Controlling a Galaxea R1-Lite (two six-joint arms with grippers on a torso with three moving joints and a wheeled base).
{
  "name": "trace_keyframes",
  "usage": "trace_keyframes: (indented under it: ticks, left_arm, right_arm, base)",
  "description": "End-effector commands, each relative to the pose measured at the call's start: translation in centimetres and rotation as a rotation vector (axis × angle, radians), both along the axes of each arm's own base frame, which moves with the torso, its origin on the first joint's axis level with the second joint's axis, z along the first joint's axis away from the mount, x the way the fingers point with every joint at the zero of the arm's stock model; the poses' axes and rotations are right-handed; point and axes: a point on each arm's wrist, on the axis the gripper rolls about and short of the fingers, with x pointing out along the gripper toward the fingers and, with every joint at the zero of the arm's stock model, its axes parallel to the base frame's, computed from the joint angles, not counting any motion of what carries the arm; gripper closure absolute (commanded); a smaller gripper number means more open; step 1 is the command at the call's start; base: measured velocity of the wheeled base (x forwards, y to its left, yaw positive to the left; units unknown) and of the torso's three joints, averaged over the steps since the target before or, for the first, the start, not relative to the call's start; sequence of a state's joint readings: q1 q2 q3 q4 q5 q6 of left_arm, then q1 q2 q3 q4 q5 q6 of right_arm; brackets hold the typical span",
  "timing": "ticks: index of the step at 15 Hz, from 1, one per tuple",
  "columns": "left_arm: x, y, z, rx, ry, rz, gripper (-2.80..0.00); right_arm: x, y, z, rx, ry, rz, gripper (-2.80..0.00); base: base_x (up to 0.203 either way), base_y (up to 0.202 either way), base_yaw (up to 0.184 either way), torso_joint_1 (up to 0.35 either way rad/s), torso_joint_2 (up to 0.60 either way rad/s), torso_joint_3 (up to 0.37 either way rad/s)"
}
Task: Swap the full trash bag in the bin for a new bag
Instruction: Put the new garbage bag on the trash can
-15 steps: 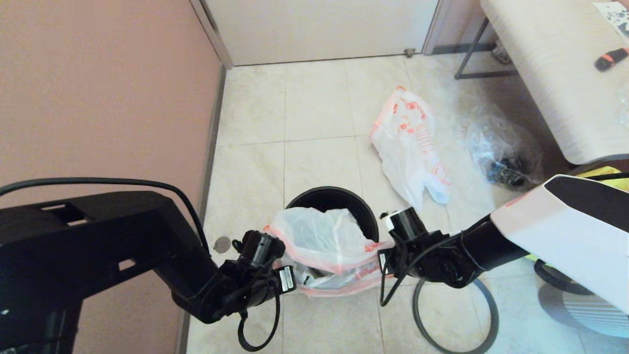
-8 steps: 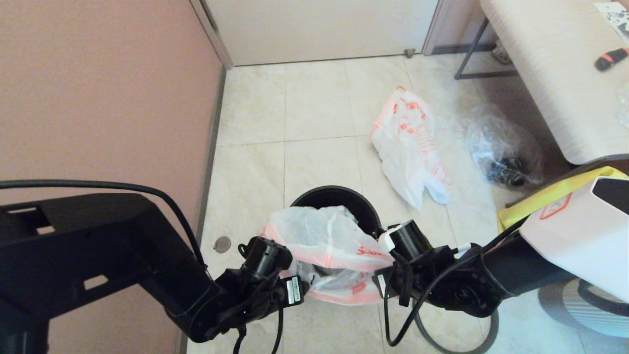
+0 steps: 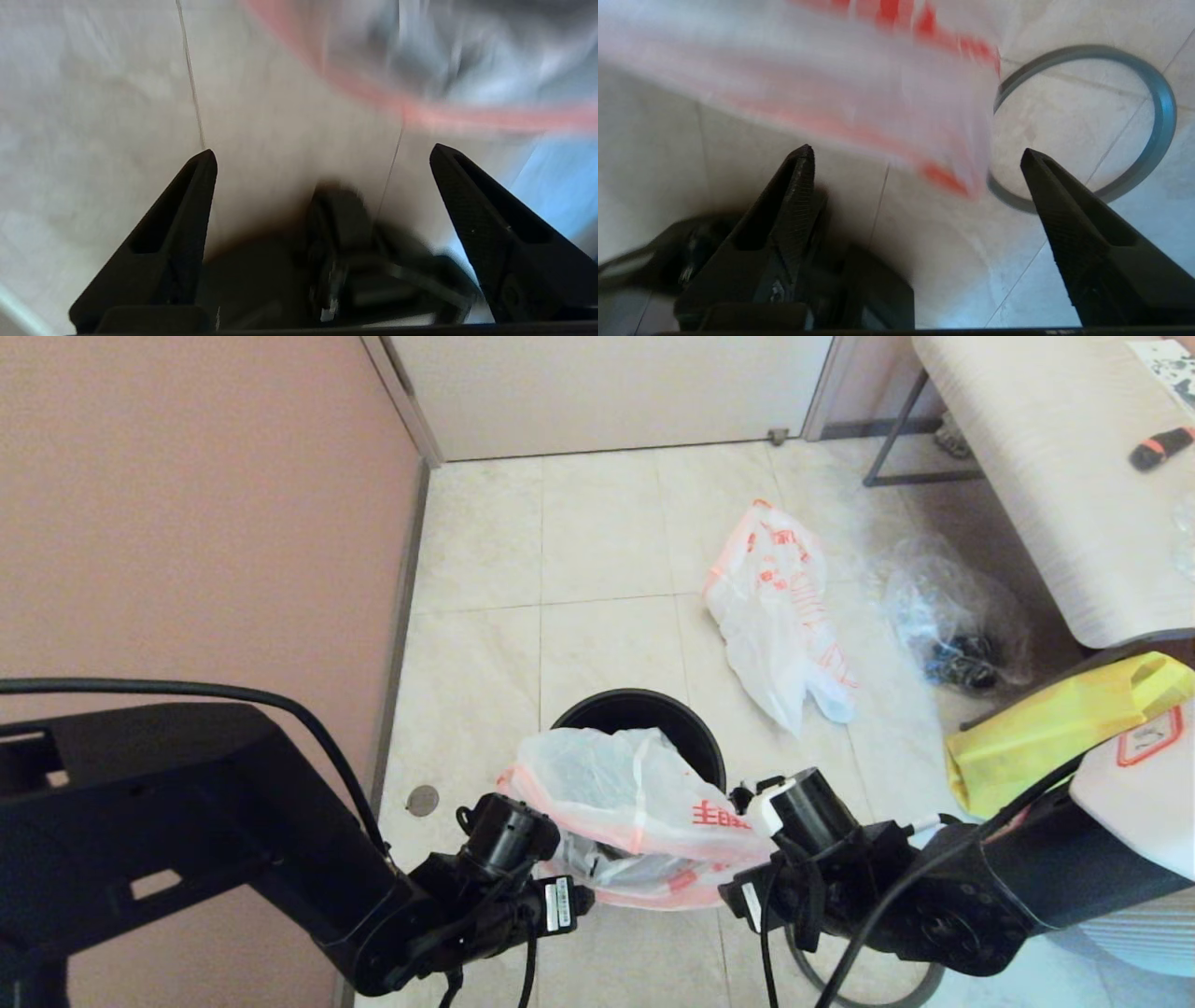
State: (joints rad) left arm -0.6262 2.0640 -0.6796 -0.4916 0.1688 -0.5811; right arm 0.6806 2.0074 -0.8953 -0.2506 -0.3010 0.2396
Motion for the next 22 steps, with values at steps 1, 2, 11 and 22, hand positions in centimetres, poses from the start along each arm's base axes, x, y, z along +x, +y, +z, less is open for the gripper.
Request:
trace_keyframes:
  ticks: [1, 2, 11, 22]
  left_arm:
    - [-0.7, -0.3, 0.4, 0.001, 0.007, -0.016, -2.8]
    - [-1.0, -0.3, 0.5, 0.003, 0.011, -0.022, -2.8]
    - [-4.3, -1.9, 1.9, -0.055, 0.043, -0.052, 0.0]
    - [0.7, -4.4, 2.6, -0.069, 0.241, 0.223, -2.8]
  right_arm:
    - [-1.3, -0.8, 1.5, 0.035, -0.011, 0.024, -2.8]
    - [-1.8, -1.2, 2.0, 0.048, -0.007, 0.055, -2.8]
    - [-2.4, -2.9, 3.9, 0.141, -0.12, 0.052, 0.0]
    - [-1.0, -5.7, 4.1, 0.142, -0.134, -0.05, 0.0]
  base:
    - [0.0, 0.0, 0.0, 0.0, 0.0, 0.0]
    - [0.0, 0.0, 0.0, 0.0, 0.0, 0.0]
    - [0.0, 0.0, 0.0, 0.0, 0.0, 0.0]
    - [0.0, 0.0, 0.0, 0.0, 0.0, 0.0]
